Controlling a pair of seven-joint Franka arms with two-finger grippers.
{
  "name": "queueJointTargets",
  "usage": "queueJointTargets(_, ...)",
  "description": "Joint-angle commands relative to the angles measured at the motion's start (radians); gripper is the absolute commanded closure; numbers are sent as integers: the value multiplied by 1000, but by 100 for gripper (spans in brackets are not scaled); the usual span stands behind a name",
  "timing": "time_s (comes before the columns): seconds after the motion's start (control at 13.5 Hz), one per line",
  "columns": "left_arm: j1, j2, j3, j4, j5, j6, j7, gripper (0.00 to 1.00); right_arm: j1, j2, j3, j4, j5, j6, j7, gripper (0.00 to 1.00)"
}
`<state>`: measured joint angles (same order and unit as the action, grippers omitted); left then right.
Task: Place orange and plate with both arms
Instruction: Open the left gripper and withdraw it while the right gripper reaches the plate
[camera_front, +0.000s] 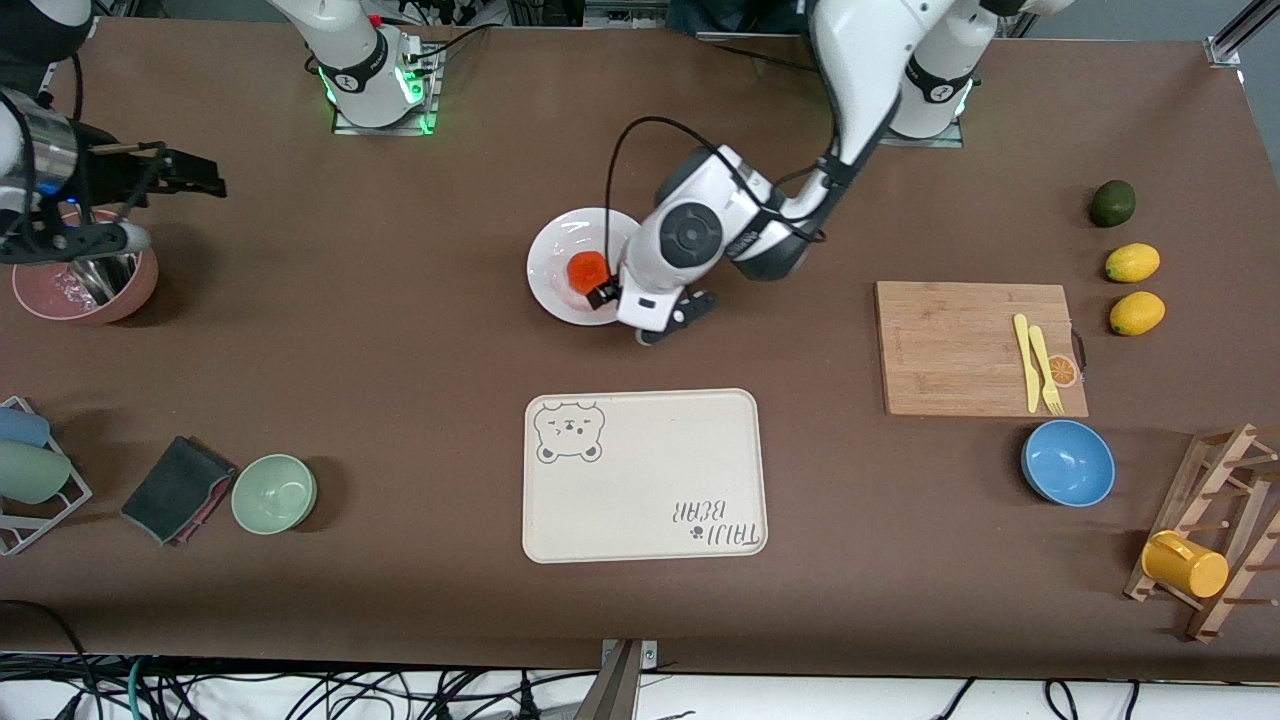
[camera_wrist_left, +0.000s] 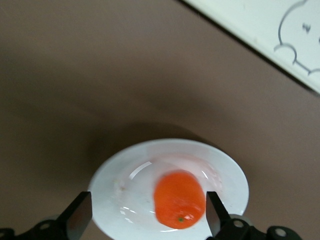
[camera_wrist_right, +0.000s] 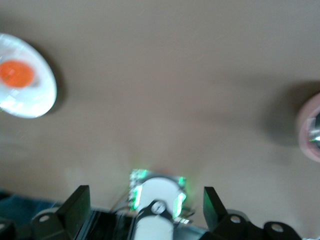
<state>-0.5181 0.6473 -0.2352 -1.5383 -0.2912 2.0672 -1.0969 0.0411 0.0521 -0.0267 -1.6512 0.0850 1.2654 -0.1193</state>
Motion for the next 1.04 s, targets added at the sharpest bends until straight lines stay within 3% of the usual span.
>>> queueJointTargets(0.0,126,-49,-7,-10,52,-149,217,0,23,81,2,-34,115,-47,-8,0)
queueJointTargets(0.22,291,-64,-9,-10,176,-266,388,0,63,191,2,-62,293,47,-8,0)
queueJointTargets(0.52,484,-63,-9,-6,325,-279,600,0,238,236,2,-226,465,482,-8,0)
queueJointTargets(0.59,525,-63,-9,6,348,-277,624,0,246,245,4,-264,513,540,-11,0)
queueJointTargets(0.96,654,-149,-16,46,345,-352,832,0,255,354,28,-306,737,603,-238,0)
